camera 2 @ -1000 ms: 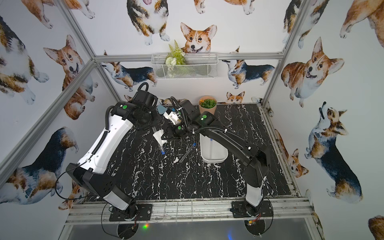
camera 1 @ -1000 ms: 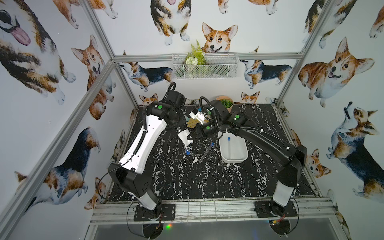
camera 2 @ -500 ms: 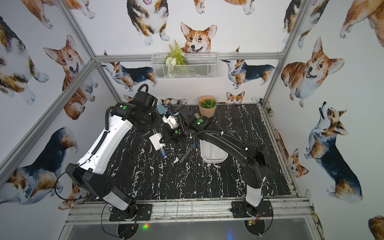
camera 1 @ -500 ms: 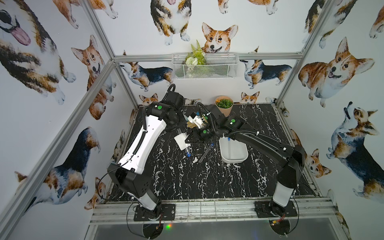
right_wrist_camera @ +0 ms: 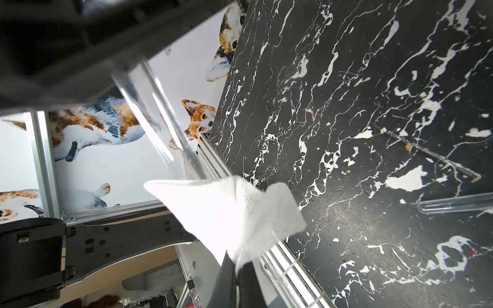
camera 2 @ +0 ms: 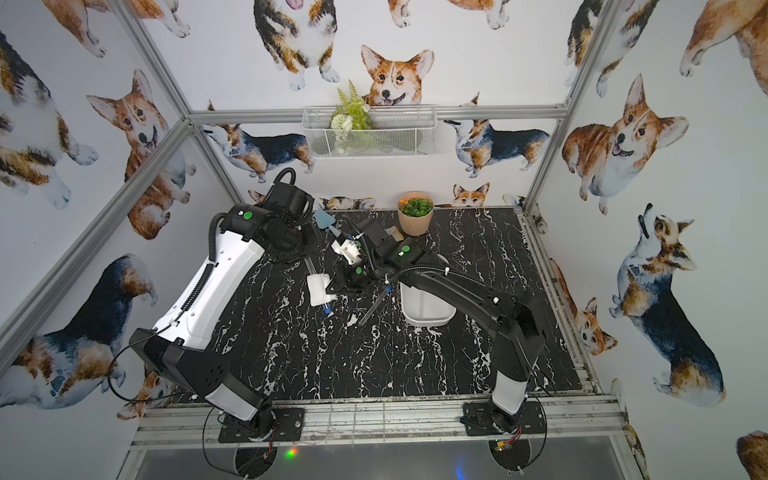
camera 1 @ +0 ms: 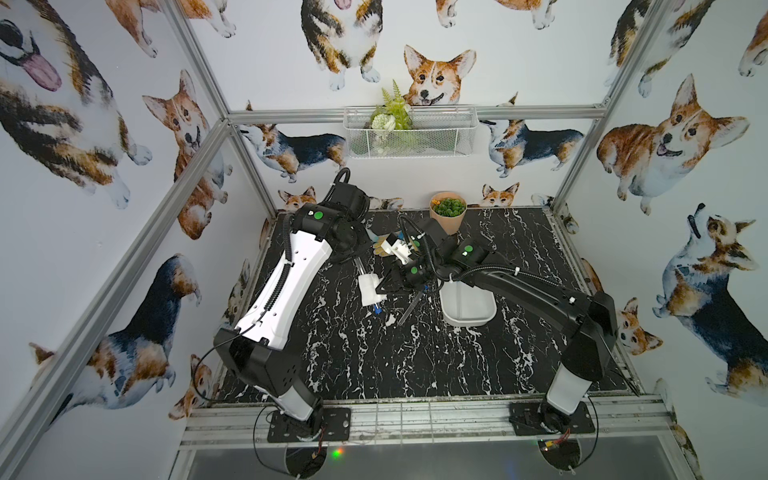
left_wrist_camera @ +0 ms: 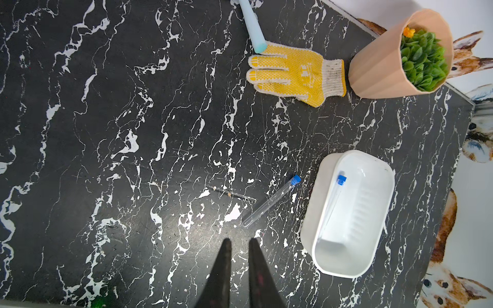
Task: Wipe the exteriors of test tubes
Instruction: Wipe the dirt from the test tube.
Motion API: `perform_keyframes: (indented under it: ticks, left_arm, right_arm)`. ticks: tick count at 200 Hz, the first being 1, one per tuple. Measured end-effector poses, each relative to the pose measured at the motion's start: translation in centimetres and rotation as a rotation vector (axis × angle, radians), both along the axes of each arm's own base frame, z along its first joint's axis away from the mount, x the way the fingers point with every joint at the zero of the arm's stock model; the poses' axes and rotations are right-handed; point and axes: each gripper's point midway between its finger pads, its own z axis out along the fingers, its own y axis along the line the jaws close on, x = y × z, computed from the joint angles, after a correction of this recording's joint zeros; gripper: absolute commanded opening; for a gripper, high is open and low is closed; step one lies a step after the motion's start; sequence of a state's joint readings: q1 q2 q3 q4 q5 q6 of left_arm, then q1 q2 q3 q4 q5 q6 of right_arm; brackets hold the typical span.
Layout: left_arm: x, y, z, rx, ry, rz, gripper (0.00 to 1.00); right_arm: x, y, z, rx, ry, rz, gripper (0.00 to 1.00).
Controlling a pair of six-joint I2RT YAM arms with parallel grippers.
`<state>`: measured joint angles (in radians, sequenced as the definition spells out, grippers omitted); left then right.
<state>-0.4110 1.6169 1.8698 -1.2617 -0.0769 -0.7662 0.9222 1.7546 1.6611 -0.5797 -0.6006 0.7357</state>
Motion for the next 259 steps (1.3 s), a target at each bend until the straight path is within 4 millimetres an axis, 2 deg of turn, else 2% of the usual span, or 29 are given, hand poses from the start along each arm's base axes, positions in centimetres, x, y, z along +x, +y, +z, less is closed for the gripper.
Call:
perform_keyframes:
  ticks: [61, 99, 132, 150, 184, 223, 259]
  left_arm:
    - [0.0, -0.3, -0.3, -0.013, 0.014, -0.008, 0.12]
    - [0.1, -0.4, -0.6, -0.019, 0.020, -0.011, 0.12]
    - [-0.1, -0.5, -1.1, -0.022, 0.035, -0.014, 0.12]
    - [-0.1, -0.7, -1.3, -0.028, 0.041, -0.013, 0.12]
    - [0.0, -0.6, -1.7, -0.026, 0.052, -0.007, 0.12]
    - [1.2, -0.7, -2.0, -0.021, 0.053, 0.010, 0.12]
    - [1.8, -0.7, -2.7, -0.013, 0.057, 0.032, 0.12]
  right_arm:
    - [0.7, 1.2, -1.3, -0.007, 0.020, 0.008, 0.00]
    - [2.1, 2.6, -0.3, 0.027, 0.008, 0.012, 0.00]
    - [3.4, 2.9, 0.9, 0.057, -0.010, 0.000, 0.00]
    - [3.9, 2.9, 1.0, 0.061, -0.011, -0.005, 0.00]
    - [2.7, 2.6, 0.1, 0.042, 0.002, 0.023, 0.00]
    - [-0.4, 0.3, -1.9, -0.021, 0.027, 0.064, 0.00]
    - [-0.9, -0.2, -2.5, -0.035, 0.037, 0.070, 0.00]
